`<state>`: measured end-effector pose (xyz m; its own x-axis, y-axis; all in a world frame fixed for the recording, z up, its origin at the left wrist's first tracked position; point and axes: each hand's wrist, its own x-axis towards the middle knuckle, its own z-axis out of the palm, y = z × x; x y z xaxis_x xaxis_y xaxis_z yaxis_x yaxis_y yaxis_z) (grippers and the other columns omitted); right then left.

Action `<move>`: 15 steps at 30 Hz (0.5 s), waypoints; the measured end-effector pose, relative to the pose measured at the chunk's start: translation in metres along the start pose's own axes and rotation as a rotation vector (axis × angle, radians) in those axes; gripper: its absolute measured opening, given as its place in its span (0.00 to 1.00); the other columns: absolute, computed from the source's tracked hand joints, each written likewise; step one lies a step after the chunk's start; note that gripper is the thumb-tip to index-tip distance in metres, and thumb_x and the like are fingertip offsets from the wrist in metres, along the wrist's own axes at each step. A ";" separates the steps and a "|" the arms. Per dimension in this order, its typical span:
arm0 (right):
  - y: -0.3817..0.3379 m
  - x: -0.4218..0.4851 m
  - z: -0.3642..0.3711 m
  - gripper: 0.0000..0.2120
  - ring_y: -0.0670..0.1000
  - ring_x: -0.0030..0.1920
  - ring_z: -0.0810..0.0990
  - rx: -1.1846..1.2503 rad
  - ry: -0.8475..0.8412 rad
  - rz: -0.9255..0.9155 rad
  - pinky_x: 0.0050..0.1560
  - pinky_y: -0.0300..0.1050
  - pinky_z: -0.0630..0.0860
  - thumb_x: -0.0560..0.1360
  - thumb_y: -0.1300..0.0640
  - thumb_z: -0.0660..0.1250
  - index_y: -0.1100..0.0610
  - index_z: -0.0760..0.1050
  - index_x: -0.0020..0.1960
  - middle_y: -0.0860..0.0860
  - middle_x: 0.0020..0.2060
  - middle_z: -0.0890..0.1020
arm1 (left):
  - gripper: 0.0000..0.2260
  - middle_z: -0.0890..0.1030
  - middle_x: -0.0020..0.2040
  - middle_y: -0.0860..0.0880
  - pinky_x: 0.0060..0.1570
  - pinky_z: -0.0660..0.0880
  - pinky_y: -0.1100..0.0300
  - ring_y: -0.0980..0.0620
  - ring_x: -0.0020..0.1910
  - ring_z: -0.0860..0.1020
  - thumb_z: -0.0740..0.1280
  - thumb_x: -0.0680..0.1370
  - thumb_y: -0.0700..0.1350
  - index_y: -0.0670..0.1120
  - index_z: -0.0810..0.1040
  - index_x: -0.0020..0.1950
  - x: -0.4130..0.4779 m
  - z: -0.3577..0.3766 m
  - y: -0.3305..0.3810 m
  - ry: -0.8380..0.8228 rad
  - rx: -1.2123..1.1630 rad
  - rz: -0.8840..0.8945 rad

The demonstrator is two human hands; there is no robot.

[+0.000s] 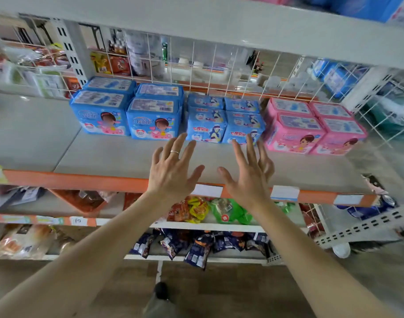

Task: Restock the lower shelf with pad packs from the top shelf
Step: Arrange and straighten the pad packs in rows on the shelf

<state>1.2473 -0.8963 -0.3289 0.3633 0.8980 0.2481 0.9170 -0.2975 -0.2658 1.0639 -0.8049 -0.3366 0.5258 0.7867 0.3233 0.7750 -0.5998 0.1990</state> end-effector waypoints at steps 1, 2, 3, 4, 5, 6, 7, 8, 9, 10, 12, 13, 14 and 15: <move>0.001 -0.006 -0.003 0.37 0.54 0.80 0.41 0.007 -0.005 -0.011 0.73 0.66 0.47 0.75 0.30 0.48 0.44 0.51 0.80 0.48 0.81 0.44 | 0.29 0.60 0.80 0.47 0.73 0.60 0.43 0.43 0.78 0.59 0.55 0.80 0.64 0.50 0.62 0.77 -0.007 -0.002 0.003 0.008 -0.001 -0.034; 0.004 -0.013 -0.007 0.37 0.54 0.80 0.41 0.016 -0.015 -0.023 0.73 0.66 0.47 0.76 0.31 0.50 0.44 0.51 0.80 0.48 0.81 0.44 | 0.29 0.60 0.80 0.47 0.72 0.61 0.43 0.43 0.77 0.60 0.54 0.79 0.64 0.50 0.63 0.77 -0.015 -0.005 0.009 0.019 0.000 -0.057; 0.008 -0.021 -0.011 0.36 0.54 0.80 0.40 0.031 -0.022 -0.034 0.73 0.66 0.46 0.76 0.32 0.51 0.43 0.50 0.80 0.48 0.81 0.44 | 0.30 0.61 0.79 0.47 0.72 0.61 0.43 0.43 0.77 0.61 0.53 0.79 0.64 0.50 0.64 0.76 -0.022 -0.009 0.016 0.024 -0.002 -0.070; 0.013 -0.030 -0.017 0.36 0.53 0.80 0.40 0.048 -0.023 -0.042 0.74 0.66 0.45 0.76 0.32 0.53 0.43 0.50 0.80 0.48 0.81 0.44 | 0.30 0.62 0.79 0.46 0.71 0.61 0.42 0.42 0.77 0.61 0.52 0.78 0.65 0.50 0.64 0.76 -0.029 -0.013 0.024 0.022 -0.007 -0.078; 0.018 -0.039 -0.023 0.36 0.53 0.79 0.40 0.061 -0.018 -0.047 0.74 0.66 0.45 0.76 0.32 0.54 0.43 0.51 0.80 0.48 0.81 0.44 | 0.31 0.61 0.79 0.46 0.71 0.61 0.42 0.42 0.77 0.61 0.51 0.78 0.65 0.50 0.65 0.76 -0.036 -0.016 0.033 0.014 -0.015 -0.090; 0.024 -0.048 -0.030 0.36 0.53 0.79 0.40 0.069 -0.009 -0.049 0.74 0.66 0.45 0.76 0.32 0.54 0.43 0.51 0.80 0.47 0.81 0.44 | 0.31 0.61 0.79 0.46 0.72 0.60 0.43 0.43 0.77 0.60 0.51 0.78 0.65 0.51 0.64 0.77 -0.043 -0.020 0.044 0.003 -0.023 -0.101; 0.030 -0.057 -0.037 0.35 0.53 0.79 0.41 0.073 0.003 -0.047 0.74 0.66 0.45 0.76 0.32 0.54 0.43 0.53 0.80 0.47 0.81 0.45 | 0.31 0.61 0.80 0.47 0.73 0.59 0.43 0.43 0.77 0.59 0.51 0.78 0.65 0.51 0.64 0.77 -0.050 -0.023 0.055 -0.005 -0.029 -0.107; 0.035 -0.066 -0.044 0.35 0.53 0.80 0.42 0.076 0.017 -0.046 0.74 0.67 0.46 0.76 0.32 0.53 0.43 0.54 0.80 0.47 0.81 0.46 | 0.31 0.61 0.80 0.47 0.73 0.59 0.42 0.43 0.77 0.59 0.51 0.78 0.65 0.51 0.64 0.77 -0.058 -0.027 0.066 -0.006 -0.037 -0.109; 0.040 -0.074 -0.051 0.35 0.53 0.80 0.42 0.082 0.028 -0.047 0.74 0.67 0.46 0.76 0.31 0.52 0.43 0.55 0.79 0.47 0.81 0.46 | 0.31 0.61 0.80 0.47 0.73 0.59 0.42 0.43 0.77 0.59 0.51 0.78 0.65 0.51 0.64 0.77 -0.065 -0.031 0.077 -0.001 -0.050 -0.108; 0.044 -0.083 -0.058 0.34 0.53 0.80 0.42 0.096 0.036 -0.047 0.74 0.68 0.47 0.77 0.31 0.52 0.43 0.56 0.79 0.47 0.81 0.47 | 0.30 0.61 0.80 0.47 0.72 0.59 0.42 0.43 0.77 0.59 0.53 0.78 0.65 0.52 0.64 0.77 -0.073 -0.035 0.087 0.009 -0.069 -0.106; 0.048 -0.105 -0.070 0.33 0.54 0.80 0.43 0.148 0.044 -0.052 0.74 0.70 0.47 0.77 0.31 0.53 0.43 0.58 0.78 0.47 0.81 0.49 | 0.30 0.61 0.80 0.49 0.72 0.59 0.40 0.43 0.77 0.60 0.56 0.77 0.64 0.52 0.65 0.76 -0.090 -0.047 0.104 0.031 -0.116 -0.121; 0.049 -0.117 -0.076 0.33 0.53 0.80 0.43 0.170 0.047 -0.057 0.74 0.70 0.47 0.77 0.31 0.53 0.42 0.58 0.78 0.47 0.81 0.50 | 0.30 0.61 0.79 0.50 0.71 0.59 0.40 0.44 0.77 0.60 0.57 0.77 0.64 0.53 0.65 0.76 -0.100 -0.053 0.113 0.046 -0.137 -0.131; 0.050 -0.127 -0.080 0.32 0.53 0.80 0.44 0.180 0.055 -0.062 0.73 0.69 0.47 0.77 0.31 0.54 0.42 0.59 0.78 0.46 0.81 0.50 | 0.30 0.62 0.79 0.51 0.71 0.59 0.40 0.45 0.76 0.60 0.58 0.76 0.64 0.54 0.65 0.76 -0.109 -0.061 0.121 0.060 -0.156 -0.138; 0.051 -0.136 -0.086 0.33 0.53 0.80 0.45 0.182 0.062 -0.069 0.73 0.69 0.47 0.77 0.30 0.54 0.42 0.59 0.78 0.46 0.81 0.51 | 0.30 0.61 0.79 0.52 0.71 0.59 0.40 0.46 0.77 0.59 0.58 0.76 0.64 0.54 0.65 0.76 -0.119 -0.068 0.129 0.069 -0.175 -0.145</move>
<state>1.2586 -1.0615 -0.2965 0.3150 0.8908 0.3275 0.8972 -0.1669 -0.4089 1.0772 -0.9862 -0.2862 0.3833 0.8585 0.3408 0.7651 -0.5018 0.4036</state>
